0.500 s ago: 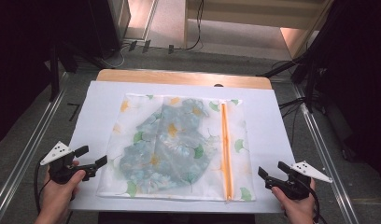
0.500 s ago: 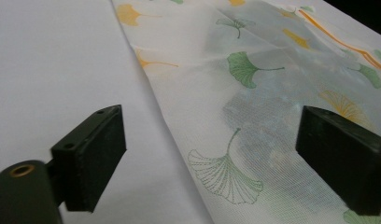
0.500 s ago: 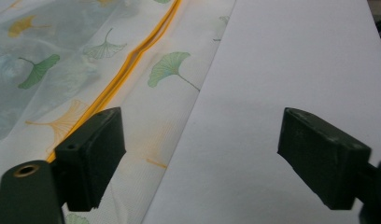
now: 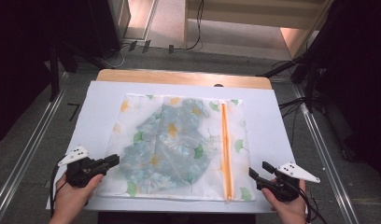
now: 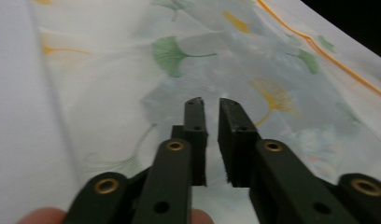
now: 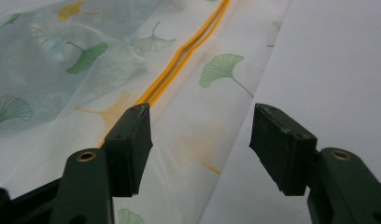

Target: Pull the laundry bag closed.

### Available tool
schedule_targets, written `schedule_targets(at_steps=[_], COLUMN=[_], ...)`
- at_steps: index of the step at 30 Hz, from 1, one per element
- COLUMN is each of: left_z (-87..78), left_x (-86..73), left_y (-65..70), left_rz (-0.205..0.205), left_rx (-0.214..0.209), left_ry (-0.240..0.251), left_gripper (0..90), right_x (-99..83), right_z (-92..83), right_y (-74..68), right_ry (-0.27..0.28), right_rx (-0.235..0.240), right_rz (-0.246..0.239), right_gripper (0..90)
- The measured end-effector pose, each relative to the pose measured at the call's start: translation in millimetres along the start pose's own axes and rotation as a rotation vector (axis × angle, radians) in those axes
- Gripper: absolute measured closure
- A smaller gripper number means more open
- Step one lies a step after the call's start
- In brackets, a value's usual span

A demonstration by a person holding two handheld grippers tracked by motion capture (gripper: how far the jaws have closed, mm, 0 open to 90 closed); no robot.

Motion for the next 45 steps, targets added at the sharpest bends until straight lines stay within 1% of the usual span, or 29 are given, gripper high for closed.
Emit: schedule_targets(at_steps=[1,2,3,5,6,8,9,11,13,15,16,20,21,24,26,27,29,30,31,34,36,37,39,40,41,42,43,44,45], left_z=[0.0,4.0,10.6,17.9,22.6,33.9,37.7,49.0,57.6,68.7,73.6,93.2,98.2,114.1,124.4,129.0,137.6,137.6,146.2,157.6,164.6,167.8,173.3,175.3,177.1,180.2,181.0,181.0,181.6], left_x=[0.0,2.4,6.0,8.4,9.4,11.3,12.0,14.6,17.0,20.3,22.0,28.3,29.9,34.1,35.8,36.3,36.8,36.8,35.8,33.8,32.9,32.2,29.7,28.3,26.9,24.5,23.8,24.3,24.4], left_y=[0.0,5.9,15.0,23.7,29.2,42.3,46.7,61.4,73.8,89.6,96.5,125.2,132.0,150.4,160.3,164.7,173.1,173.1,182.8,196.7,205.8,210.2,217.2,219.4,220.4,220.3,220.1,218.8,218.2], left_rz=[0.0,0.007,0.019,0.046,0.052,0.08,0.09,0.118,0.138,0.164,0.177,0.216,0.231,0.256,0.275,0.274,0.28,0.28,0.296,0.327,0.337,0.349,0.379,0.385,0.389,0.408,0.395,0.391,0.389], left_rx=[0.0,-0.011,-0.067,-0.068,-0.074,-0.094,-0.105,-0.136,-0.154,-0.181,-0.196,-0.241,-0.247,-0.267,-0.266,-0.268,-0.285,-0.285,-0.283,-0.291,-0.292,-0.291,-0.282,-0.273,-0.269,-0.263,-0.274,-0.278,-0.286], left_ry=[0.0,-0.003,-0.013,-0.033,-0.044,-0.074,-0.082,-0.106,-0.126,-0.144,-0.151,-0.171,-0.18,-0.202,-0.218,-0.225,-0.244,-0.244,-0.26,-0.284,-0.292,-0.296,-0.315,-0.325,-0.33,-0.348,-0.337,-0.345,-0.342], left_gripper=[89.1,90.0,90.0,90.0,90.0,90.0,90.0,90.0,90.0,90.0,90.0,90.0,90.0,90.0,90.0,90.0,90.0,90.0,90.0,90.0,90.0,90.0,90.0,90.0,90.0,90.0,90.0,90.0,90.0], right_x=[0.2,0.2,0.1,-0.5,-0.9,-1.9,-2.3,-3.0,-3.4,-4.4,-5.1,-9.3,-10.5,-14.1,-16.2,-17.3,-19.0,-19.0,-21.2,-24.2,-26.2,-26.5,-26.5,-26.5,-26.6,-26.6,-26.5,-26.2,-26.0], right_z=[0.9,2.1,3.3,5.4,6.0,6.4,6.5,6.4,6.8,9.1,10.4,15.0,15.7,15.8,16.5,17.3,19.6,19.6,23.2,28.0,31.9,32.1,32.3,32.5,32.1,31.6,30.3,28.1,24.7], right_y=[-0.7,-2.7,-3.5,-5.6,-6.3,-10.3,-12.3,-17.1,-21.4,-24.2,-25.4,-30.2,-31.4,-34.9,-36.0,-36.1,-35.8,-35.8,-35.8,-36.9,-37.3,-37.0,-36.7,-37.4,-38.2,-38.7,-39.0,-39.4,-40.7], right_ry=[0.0,-0.006,-0.006,-0.016,-0.018,-0.03,-0.037,-0.056,-0.078,-0.103,-0.115,-0.153,-0.161,-0.181,-0.188,-0.195,-0.219,-0.219,-0.24,-0.272,-0.294,-0.294,-0.295,-0.286,-0.288,-0.288,-0.286,-0.278,-0.259], right_rx=[0.006,0.022,0.035,0.06,0.067,0.116,0.134,0.158,0.167,0.192,0.204,0.231,0.236,0.243,0.243,0.244,0.247,0.247,0.255,0.239,0.223,0.23,0.23,0.221,0.212,0.21,0.204,0.209,0.232], right_rz=[-0.013,-0.012,-0.017,-0.018,-0.022,-0.034,-0.041,-0.051,-0.056,-0.061,-0.063,-0.081,-0.088,-0.1,-0.104,-0.107,-0.106,-0.106,-0.112,-0.131,-0.139,-0.137,-0.14,-0.155,-0.162,-0.161,-0.159,-0.158,-0.152], right_gripper=[41.0,42.4,44.4,49.0,53.4,62.9,66.4,73.6,81.8,88.4,90.0,90.0,90.0,90.0,90.0,90.0,90.0,90.0,90.0,90.0,90.0,90.0,90.0,90.0,90.0,90.0,90.0,90.0,90.0])
Point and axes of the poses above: each handheld gripper's, and its own axes: z roughly forward along the jaws, x roughly out of its top, y roughly to its right, the point moved 3 cm from there along z, roughly forward along the jaws, and after that the axes turned 15 degrees about -y, right-handed, at the moved point
